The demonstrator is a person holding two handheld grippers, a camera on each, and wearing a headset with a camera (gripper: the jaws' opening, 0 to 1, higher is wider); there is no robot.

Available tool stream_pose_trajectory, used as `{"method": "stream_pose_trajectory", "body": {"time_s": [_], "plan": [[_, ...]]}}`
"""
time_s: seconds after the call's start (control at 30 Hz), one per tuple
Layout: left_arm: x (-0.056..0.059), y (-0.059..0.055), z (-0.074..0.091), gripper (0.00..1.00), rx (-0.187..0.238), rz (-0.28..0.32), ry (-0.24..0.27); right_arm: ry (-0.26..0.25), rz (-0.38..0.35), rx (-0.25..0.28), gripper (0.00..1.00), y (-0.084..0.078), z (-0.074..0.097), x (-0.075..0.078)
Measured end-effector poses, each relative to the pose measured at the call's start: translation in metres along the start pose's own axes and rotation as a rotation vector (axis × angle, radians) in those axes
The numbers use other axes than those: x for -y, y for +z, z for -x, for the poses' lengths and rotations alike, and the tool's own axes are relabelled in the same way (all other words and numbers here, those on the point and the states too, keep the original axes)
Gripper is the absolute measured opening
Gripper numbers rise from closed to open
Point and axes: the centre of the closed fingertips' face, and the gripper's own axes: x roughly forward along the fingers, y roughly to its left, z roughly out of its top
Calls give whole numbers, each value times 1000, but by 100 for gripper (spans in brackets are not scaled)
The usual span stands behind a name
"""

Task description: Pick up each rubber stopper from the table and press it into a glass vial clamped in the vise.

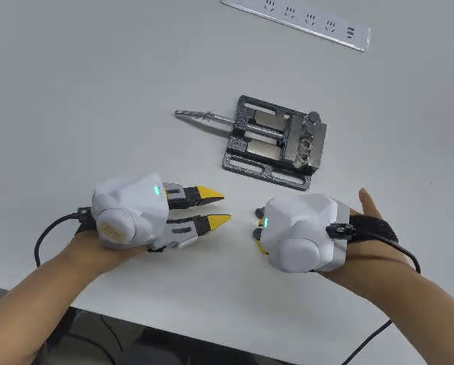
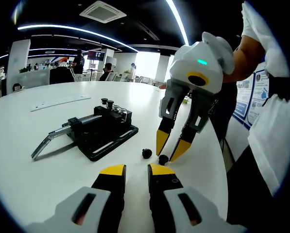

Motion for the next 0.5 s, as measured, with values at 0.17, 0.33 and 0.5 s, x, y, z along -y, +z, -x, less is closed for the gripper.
{"method": "stream_pose_trajectory", "body": {"time_s": [0.17, 0.33, 0.5], "plan": [[-1, 1, 1, 14, 7, 1, 5, 0, 10, -13, 12, -1, 0, 0], [-1, 1, 2, 14, 9, 0, 7, -6, 8, -14, 12, 0, -1, 1], [-1, 2, 3, 14, 11, 2, 10, -9, 12, -17, 11, 0, -1, 0]]}}
